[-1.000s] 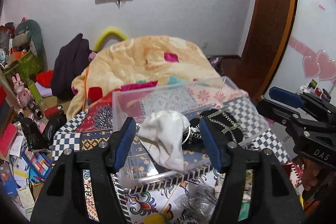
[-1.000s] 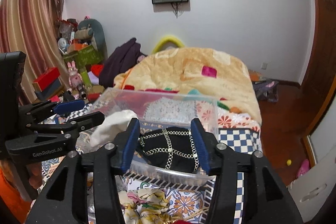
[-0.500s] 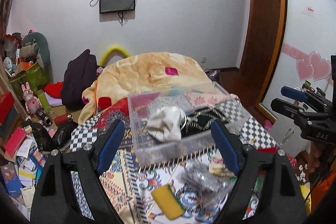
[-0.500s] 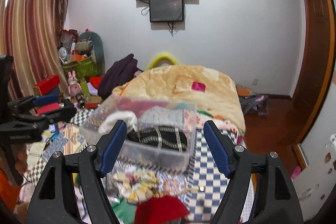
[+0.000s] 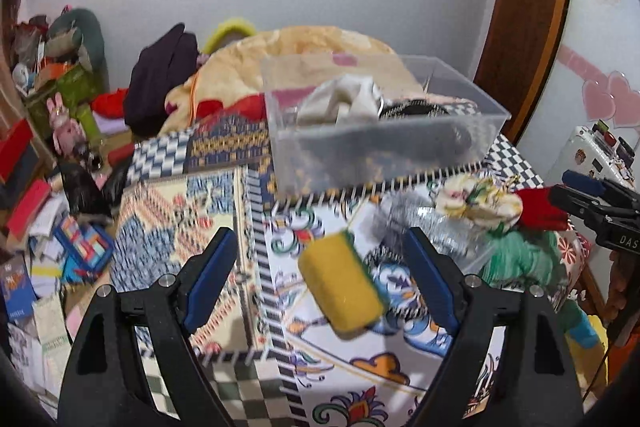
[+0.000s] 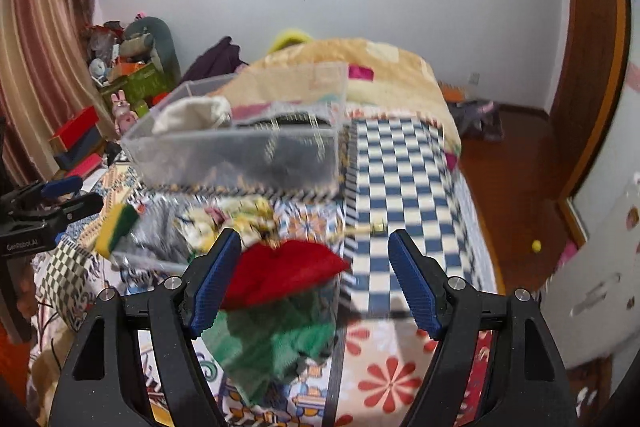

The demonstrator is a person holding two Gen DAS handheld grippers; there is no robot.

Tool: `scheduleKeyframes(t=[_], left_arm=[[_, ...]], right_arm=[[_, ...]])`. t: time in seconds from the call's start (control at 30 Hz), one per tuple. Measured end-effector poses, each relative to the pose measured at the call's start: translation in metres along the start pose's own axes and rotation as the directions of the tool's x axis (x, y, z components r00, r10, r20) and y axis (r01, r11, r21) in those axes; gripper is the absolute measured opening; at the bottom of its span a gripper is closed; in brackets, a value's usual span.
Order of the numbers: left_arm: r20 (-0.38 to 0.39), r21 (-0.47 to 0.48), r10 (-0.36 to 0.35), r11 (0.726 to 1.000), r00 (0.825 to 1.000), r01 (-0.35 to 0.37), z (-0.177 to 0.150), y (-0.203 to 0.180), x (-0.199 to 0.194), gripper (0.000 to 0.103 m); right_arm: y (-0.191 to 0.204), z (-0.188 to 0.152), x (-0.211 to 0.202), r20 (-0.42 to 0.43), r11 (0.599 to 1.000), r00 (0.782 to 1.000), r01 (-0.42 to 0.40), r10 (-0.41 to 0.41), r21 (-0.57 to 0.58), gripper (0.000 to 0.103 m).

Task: Organize soft objects
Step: 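Grasp the yellow-green sponge with left tool while right tool grasps red pouch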

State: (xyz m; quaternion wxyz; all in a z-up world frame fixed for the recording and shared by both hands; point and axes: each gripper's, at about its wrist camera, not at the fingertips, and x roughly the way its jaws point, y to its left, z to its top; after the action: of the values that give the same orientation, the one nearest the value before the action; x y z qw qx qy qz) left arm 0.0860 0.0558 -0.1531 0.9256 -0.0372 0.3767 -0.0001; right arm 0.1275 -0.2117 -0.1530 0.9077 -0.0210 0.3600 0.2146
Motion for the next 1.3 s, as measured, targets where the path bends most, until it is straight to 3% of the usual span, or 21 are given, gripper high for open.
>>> scheduleKeyframes(t=[0.07,0.33,0.57,0.7,0.9,1.3], left_arm=[[-0.010,-0.019,-0.001,1.000,1.000,0.001,-0.007,0.002,0.003,0.084],[-0.060,-0.053,-0.028,0.998,0.998,0.025,-0.020,-0.001,0.022,0.062],[-0.059,-0.043,-0.057,0.998,0.997,0.054,-0.021,-0.006,0.024,0.045],[-0.057,-0.046,-0.065,0.997,0.996,0.062,-0.022,-0.007,0.022,0.034],[-0.042,-0.053,-0.045,0.998,0.998,0.043,-0.021,-0.004,0.015,0.029],[0.076,-0.058,-0.044,0.997,0.996,0.049,0.005,0.002,-0.018,0.029]], right_arm=[[-0.003,-0.005,0.002,-0.016,1.000,1.000,-0.016,0.016,0.021,0.073],[-0.002,-0.013,0.016,-0.062,0.993,0.994,-0.088,0.092,0.073,0.070],[0.002,-0.012,0.027,-0.079,0.989,0.988,-0.127,0.133,0.071,0.032],[0.005,-0.009,0.024,-0.058,0.993,0.992,-0.106,0.108,0.046,0.011],[0.003,-0.003,0.008,0.015,0.995,0.995,-0.095,0.095,0.027,0.007],[0.005,0.021,-0.030,0.158,0.998,0.985,-0.067,0.066,0.000,0.005]])
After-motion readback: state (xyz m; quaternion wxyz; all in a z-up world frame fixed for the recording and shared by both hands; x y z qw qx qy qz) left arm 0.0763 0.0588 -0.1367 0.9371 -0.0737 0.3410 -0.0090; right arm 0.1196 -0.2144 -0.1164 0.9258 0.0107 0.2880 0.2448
